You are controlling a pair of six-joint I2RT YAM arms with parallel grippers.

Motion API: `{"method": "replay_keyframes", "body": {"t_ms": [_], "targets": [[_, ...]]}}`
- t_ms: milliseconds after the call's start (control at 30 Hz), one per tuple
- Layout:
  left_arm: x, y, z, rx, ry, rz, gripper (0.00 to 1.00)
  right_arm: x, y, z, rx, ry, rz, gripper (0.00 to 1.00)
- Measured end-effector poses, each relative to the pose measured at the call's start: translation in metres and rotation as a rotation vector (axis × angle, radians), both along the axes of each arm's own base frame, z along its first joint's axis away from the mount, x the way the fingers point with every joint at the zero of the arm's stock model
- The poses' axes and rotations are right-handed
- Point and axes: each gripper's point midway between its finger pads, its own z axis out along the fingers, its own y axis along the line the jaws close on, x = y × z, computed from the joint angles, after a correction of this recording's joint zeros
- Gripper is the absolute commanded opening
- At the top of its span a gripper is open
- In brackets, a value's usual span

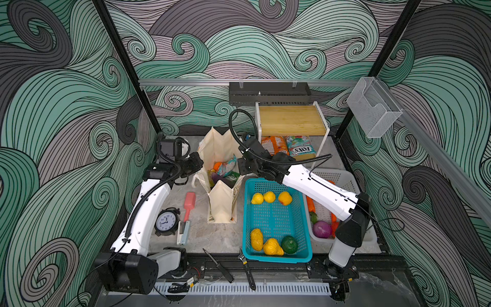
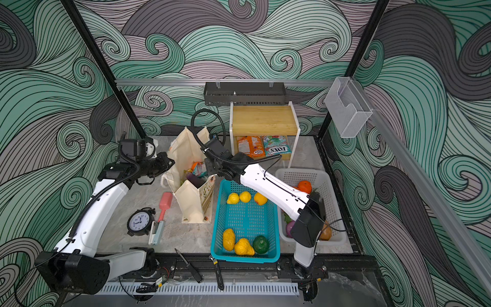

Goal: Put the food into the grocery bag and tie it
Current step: 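Grasp a bag handle with each gripper, left handle nearest the left gripper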

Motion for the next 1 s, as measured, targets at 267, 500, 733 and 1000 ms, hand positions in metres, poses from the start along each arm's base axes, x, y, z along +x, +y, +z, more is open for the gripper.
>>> {"method": "replay_keyframes", "body": {"t_ms": [267, 500, 733, 1000], "targets": [[-0.002, 0.01, 0.027, 0.0, -0.072, 0.037, 0.89, 0.008, -0.024, -0.008, -0.011, 0.023, -0.038, 0.0], [-0.011, 0.053, 0.083, -0.04, -0.203, 0.194, 0.95, 0.007, -0.036, -0.018, 0.001, 0.045, -0.038, 0.0], [-0.037, 0.079, 0.01, -0.285, -0.077, 0.36, 0.87, 0.006, -0.03, -0.017, 0.032, 0.039, -0.015, 0.0], [-0.046, 0.057, -0.072, -0.6, 0.13, 0.438, 0.86, 0.003, -0.024, -0.015, 0.08, 0.036, 0.016, 0.0]]}}
